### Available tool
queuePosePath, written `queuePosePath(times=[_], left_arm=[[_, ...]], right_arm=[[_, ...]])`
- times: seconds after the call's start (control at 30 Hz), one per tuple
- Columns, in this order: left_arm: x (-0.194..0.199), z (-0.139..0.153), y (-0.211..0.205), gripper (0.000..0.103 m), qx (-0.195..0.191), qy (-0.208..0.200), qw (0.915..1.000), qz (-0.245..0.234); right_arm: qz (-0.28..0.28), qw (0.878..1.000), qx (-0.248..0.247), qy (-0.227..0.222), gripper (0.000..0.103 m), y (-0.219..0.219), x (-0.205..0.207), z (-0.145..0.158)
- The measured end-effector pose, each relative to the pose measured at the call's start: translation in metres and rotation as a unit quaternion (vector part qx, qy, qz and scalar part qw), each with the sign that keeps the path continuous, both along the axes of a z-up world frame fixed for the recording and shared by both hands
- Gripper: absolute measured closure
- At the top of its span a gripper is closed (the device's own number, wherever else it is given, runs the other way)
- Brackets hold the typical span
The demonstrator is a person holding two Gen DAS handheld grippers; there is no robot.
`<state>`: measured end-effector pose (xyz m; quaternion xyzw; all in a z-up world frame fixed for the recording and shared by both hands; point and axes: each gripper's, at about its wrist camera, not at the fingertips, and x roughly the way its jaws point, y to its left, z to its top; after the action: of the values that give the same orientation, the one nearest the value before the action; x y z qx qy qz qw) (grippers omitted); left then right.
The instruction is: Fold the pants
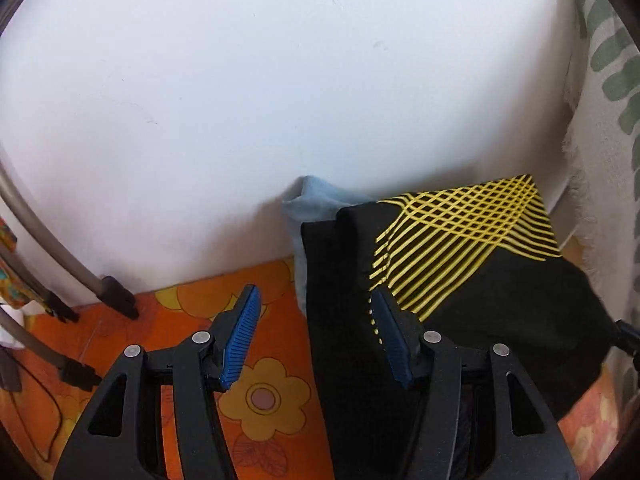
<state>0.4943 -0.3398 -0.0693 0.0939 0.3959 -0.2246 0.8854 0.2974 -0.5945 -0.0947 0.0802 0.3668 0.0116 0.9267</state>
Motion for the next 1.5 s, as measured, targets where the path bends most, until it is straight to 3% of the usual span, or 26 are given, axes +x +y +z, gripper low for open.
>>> queuePosePath(times=[0.07,0.17,0.27,0.33,0.4,0.5,0.57,0.77,0.93,1.0,1.07,1.23,1.33,1.5], left_arm=[[-0.013,0.007,0.01,0.047,-0.031,0.023,0.999,-0.023],[-0.045,0.013,0.014,0.047,-0.047,0.03,0.9964,-0.063],[-0.064,0.006,0.001,0.047,-0.002,0.023,0.9949,-0.098],[-0.077,-0.011,-0.006,0.045,0.054,0.009,0.9933,-0.102],[-0.07,-0.022,-0.011,0.045,0.079,-0.004,0.9921,-0.098],[-0.061,-0.036,-0.006,0.044,0.08,0.009,0.9933,-0.082],[-0.064,-0.028,0.007,0.045,0.067,0.016,0.9951,-0.07],[-0.073,0.012,0.043,0.045,0.04,0.007,0.9986,-0.033],[-0.111,0.049,0.071,0.045,0.005,-0.005,0.9995,-0.031],[-0.132,0.059,0.077,0.045,-0.004,-0.016,0.9991,-0.04],[-0.151,0.067,0.08,0.045,-0.009,-0.033,0.9983,-0.047],[-0.207,0.1,0.096,0.044,-0.033,-0.069,0.9949,-0.065],[-0.24,0.118,0.108,0.041,-0.052,-0.086,0.9918,-0.08],[-0.284,0.138,0.127,0.034,-0.068,-0.111,0.9869,-0.095]], right_arm=[[0.019,1.0,-0.015,-0.008,0.097,0.017,0.007,0.005],[0.031,0.999,-0.03,0.008,0.097,0.029,0.02,-0.004],[0.031,0.998,-0.039,0.033,0.097,0.026,0.018,-0.013],[0.029,0.998,-0.033,0.05,0.097,0.02,0.016,-0.019],[0.022,0.997,-0.035,0.062,0.097,0.017,0.015,-0.024],[0.018,0.996,-0.041,0.078,0.097,0.016,0.014,-0.025],[0.017,0.994,-0.062,0.087,0.097,0.021,0.018,-0.029],[-0.012,0.993,-0.063,0.1,0.097,0.023,0.009,-0.023],[-0.034,0.997,-0.021,0.063,0.095,0.037,-0.035,0.014],[-0.034,0.998,-0.018,0.055,0.088,0.042,-0.042,0.022],[-0.041,0.999,-0.017,0.026,0.073,0.054,-0.06,0.042],[-0.045,0.998,0.0,-0.036,0.062,0.089,-0.1,0.086],[-0.044,0.997,-0.011,-0.065,0.044,0.115,-0.125,0.108],[-0.056,0.994,-0.024,-0.096,0.031,0.152,-0.164,0.129]])
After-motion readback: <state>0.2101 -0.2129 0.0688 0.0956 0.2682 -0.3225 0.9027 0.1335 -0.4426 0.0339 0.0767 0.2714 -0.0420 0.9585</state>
